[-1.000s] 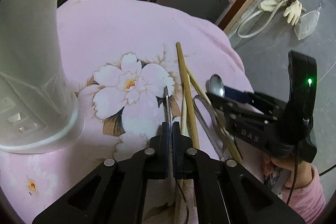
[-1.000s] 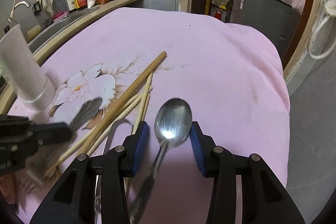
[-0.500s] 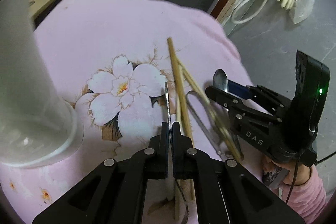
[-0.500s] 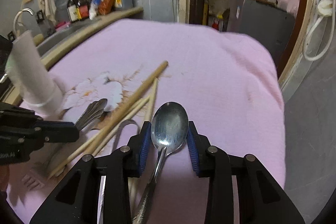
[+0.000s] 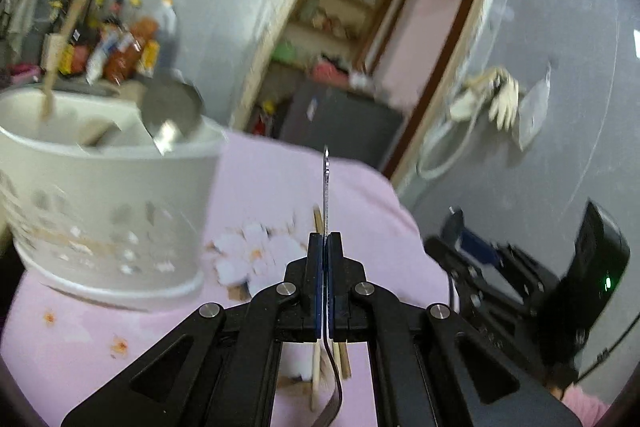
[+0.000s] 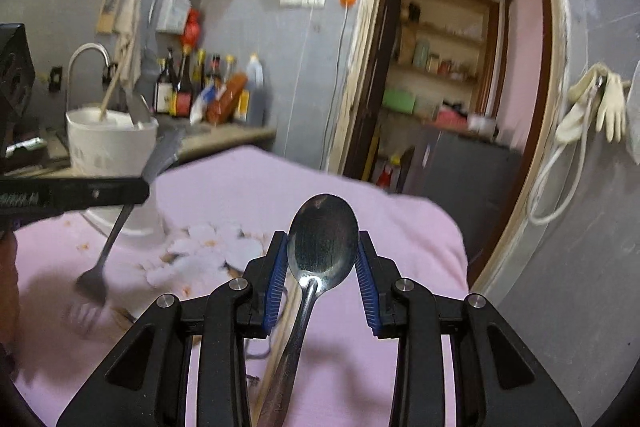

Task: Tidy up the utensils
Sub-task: 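Lift the fork with the left tool while the right tool carries the spoon to the caddy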

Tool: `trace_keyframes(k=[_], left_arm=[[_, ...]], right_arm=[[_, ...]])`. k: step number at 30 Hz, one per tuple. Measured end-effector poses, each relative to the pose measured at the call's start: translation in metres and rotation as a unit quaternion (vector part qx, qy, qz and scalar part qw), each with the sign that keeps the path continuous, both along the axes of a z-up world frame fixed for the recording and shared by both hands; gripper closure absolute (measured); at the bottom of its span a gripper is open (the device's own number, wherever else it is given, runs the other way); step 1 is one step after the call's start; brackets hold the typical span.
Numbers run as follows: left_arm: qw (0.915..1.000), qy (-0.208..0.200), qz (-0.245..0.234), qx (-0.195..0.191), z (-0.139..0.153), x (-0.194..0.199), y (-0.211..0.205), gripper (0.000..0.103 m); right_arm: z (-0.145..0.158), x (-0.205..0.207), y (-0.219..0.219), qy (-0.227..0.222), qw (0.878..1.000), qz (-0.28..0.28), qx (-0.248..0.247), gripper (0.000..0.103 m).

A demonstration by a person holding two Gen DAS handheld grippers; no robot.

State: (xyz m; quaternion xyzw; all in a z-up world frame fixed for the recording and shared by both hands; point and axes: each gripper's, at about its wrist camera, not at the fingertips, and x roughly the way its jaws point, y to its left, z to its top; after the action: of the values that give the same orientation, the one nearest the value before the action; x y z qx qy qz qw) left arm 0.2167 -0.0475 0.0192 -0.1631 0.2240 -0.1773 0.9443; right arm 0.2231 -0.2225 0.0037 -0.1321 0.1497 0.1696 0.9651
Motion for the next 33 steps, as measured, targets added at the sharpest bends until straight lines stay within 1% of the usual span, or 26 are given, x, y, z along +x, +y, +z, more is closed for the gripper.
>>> trace_keyframes(k=[3, 8, 11, 13, 17, 21, 25, 28, 30, 33], left_arm=[[0.9994, -0.025, 0.018, -0.016, 0.010, -0.005, 0.007, 0.103], [0.9969, -0.065, 0.037, -0.026, 0.028, -0.015, 0.024, 0.103], [0.9949, -0.087, 0.044, -0.026, 0.046, -0.021, 0.035, 0.103], [0.9938, -0.097, 0.045, -0.031, 0.056, -0.026, 0.044, 0.103], [0.9922, -0.110, 0.051, -0.026, 0.077, -0.031, 0.061, 0.103], [0.9896, -0.122, 0.074, -0.020, 0.103, -0.036, 0.085, 0.103], [0.9823, -0.155, 0.105, -0.008, 0.124, -0.046, 0.112, 0.103], [0.9792, -0.162, 0.121, 0.003, 0.136, -0.046, 0.130, 0.103], [0.9769, -0.166, 0.135, 0.011, 0.140, -0.044, 0.143, 0.103], [0.9732, -0.168, 0.156, 0.018, 0.135, -0.037, 0.162, 0.103]], right_arm=[[0.013, -0.008, 0.004, -0.030, 0.999, 0.005, 0.014, 0.072], [0.040, -0.015, 0.013, -0.070, 0.996, 0.020, 0.047, 0.072], [0.058, -0.021, 0.019, -0.095, 0.992, 0.034, 0.076, 0.072], [0.067, -0.022, 0.025, -0.110, 0.988, 0.044, 0.097, 0.072], [0.087, -0.017, 0.042, -0.133, 0.980, 0.067, 0.130, 0.072], [0.103, -0.011, 0.060, -0.148, 0.971, 0.088, 0.164, 0.072], [0.114, -0.003, 0.083, -0.158, 0.965, 0.101, 0.184, 0.072], [0.118, 0.006, 0.103, -0.158, 0.960, 0.108, 0.202, 0.072], [0.119, 0.011, 0.113, -0.160, 0.958, 0.108, 0.213, 0.072], [0.116, 0.020, 0.125, -0.153, 0.954, 0.112, 0.232, 0.072]])
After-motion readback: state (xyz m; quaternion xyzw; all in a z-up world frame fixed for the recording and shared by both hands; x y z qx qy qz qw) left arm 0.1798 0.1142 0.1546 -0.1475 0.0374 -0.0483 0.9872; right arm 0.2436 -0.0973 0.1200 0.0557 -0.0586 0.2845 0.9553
